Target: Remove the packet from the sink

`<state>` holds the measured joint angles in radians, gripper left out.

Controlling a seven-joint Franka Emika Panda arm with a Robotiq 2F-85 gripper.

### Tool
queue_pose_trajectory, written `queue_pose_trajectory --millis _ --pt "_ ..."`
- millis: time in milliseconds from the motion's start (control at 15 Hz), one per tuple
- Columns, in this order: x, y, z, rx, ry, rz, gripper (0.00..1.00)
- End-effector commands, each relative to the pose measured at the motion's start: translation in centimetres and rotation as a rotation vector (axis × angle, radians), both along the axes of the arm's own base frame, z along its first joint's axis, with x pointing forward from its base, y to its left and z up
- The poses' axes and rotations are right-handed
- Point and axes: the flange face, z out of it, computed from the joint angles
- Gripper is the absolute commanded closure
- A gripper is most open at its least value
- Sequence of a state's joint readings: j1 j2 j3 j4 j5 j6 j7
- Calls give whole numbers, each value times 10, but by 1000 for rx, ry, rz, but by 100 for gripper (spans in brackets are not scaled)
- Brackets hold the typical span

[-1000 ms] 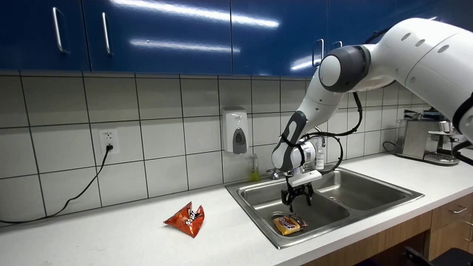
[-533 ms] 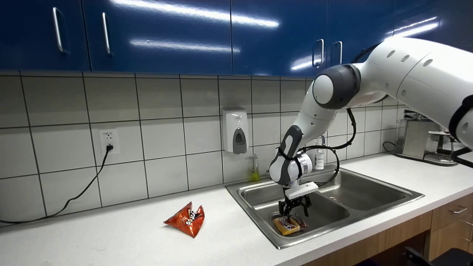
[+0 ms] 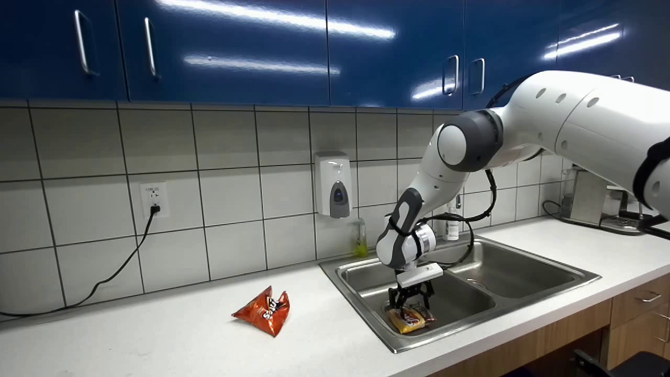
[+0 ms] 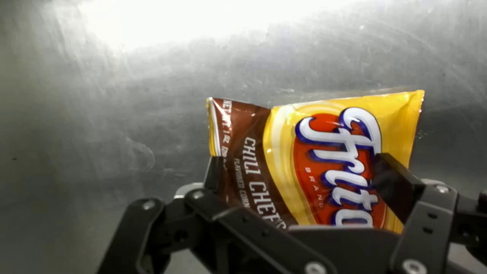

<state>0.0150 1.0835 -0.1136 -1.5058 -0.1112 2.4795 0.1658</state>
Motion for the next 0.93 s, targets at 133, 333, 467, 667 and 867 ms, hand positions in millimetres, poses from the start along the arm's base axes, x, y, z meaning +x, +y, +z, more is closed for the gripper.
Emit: queue_pose_trajectory --millis 133,333,467,667,867 --pt "14 8 -3 -24 -29 -18 0" --pt "13 9 -6 -26 -28 -18 0" --pt "13 7 -8 -32 -29 -19 0" --pt "12 2 -15 -41 -24 -27 14" --pt "10 0 -18 -49 -20 -27 42"
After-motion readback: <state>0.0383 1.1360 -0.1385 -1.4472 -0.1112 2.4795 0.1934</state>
